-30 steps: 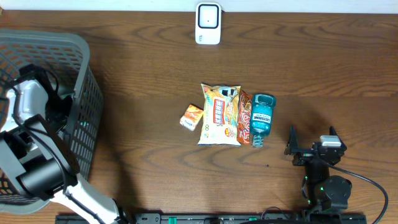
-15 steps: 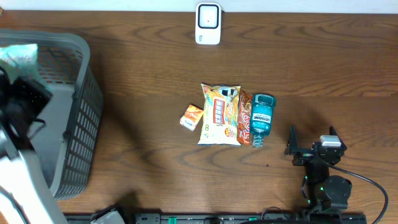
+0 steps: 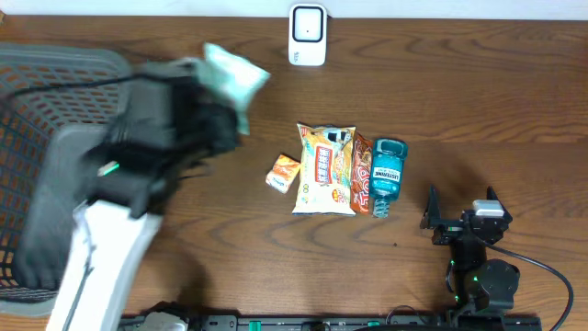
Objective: Scan the item barcode
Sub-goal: 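Carry the green snack left of the snack bag and release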
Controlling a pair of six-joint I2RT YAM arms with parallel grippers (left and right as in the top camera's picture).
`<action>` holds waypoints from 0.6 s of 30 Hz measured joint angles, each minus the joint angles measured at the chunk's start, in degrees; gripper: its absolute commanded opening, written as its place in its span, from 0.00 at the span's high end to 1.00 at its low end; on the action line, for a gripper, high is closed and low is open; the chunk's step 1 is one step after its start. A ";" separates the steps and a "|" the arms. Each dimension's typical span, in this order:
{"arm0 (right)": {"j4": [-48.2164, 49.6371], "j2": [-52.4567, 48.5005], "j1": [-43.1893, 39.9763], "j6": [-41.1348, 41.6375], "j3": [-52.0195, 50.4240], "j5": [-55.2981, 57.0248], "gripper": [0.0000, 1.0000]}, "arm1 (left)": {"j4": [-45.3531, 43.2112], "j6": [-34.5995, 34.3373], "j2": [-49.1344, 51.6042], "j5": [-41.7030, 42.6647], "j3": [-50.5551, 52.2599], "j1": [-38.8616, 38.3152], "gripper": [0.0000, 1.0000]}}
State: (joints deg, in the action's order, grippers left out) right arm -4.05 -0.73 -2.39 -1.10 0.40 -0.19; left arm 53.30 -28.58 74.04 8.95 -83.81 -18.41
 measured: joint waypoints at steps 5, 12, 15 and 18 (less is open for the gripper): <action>0.00 0.00 0.00 0.00 0.00 -0.02 0.01 | -2.23 -5.01 12.61 -6.01 0.92 -8.57 0.81; 0.00 0.00 0.00 0.00 0.00 -0.02 0.01 | -11.13 -11.28 29.27 -7.41 0.98 -16.83 0.81; 0.00 0.00 0.00 0.00 0.00 0.00 0.01 | -11.52 -13.99 33.03 -8.59 1.05 -18.51 0.81; 0.00 0.00 0.00 0.00 0.00 -0.02 0.01 | -11.21 -16.44 34.32 -11.15 1.14 -17.97 0.81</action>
State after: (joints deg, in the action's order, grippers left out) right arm -4.05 -0.73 -2.39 -1.10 0.40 -0.21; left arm 42.09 -45.01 108.36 -2.20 -82.67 -36.38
